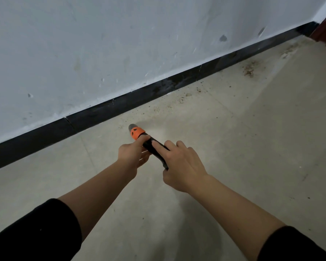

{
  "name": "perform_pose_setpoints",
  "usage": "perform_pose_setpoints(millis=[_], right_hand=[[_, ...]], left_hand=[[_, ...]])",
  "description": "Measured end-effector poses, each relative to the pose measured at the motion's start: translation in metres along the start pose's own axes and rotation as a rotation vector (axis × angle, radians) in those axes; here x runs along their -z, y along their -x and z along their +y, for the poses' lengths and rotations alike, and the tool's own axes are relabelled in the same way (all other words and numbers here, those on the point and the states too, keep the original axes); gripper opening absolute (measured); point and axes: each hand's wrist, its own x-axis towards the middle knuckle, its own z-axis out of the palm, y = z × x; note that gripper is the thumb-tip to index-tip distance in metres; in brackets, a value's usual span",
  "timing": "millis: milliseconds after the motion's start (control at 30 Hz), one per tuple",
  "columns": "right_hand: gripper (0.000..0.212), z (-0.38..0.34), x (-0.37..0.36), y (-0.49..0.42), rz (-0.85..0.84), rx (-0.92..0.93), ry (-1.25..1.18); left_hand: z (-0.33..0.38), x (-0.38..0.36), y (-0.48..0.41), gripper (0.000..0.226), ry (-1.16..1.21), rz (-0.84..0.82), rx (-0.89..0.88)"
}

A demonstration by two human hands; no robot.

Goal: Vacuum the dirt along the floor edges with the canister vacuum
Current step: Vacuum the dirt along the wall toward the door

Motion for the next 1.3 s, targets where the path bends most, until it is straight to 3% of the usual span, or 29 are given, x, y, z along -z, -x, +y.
perform_pose_setpoints(millis=[567, 1300], right_hand=[[0.075, -0.033, -0.010, -0.020, 0.048, 0.028, -0.019], [0.077, 0.023, -0.003, -0.013, 0.064, -0.193, 0.019]], left_hand=[[0.012, 0.030, -0.009, 0.026, 0.011, 0.074, -0.042], [0.014, -0.047, -0.019, 0.028, -0.057, -0.066, -0.088]])
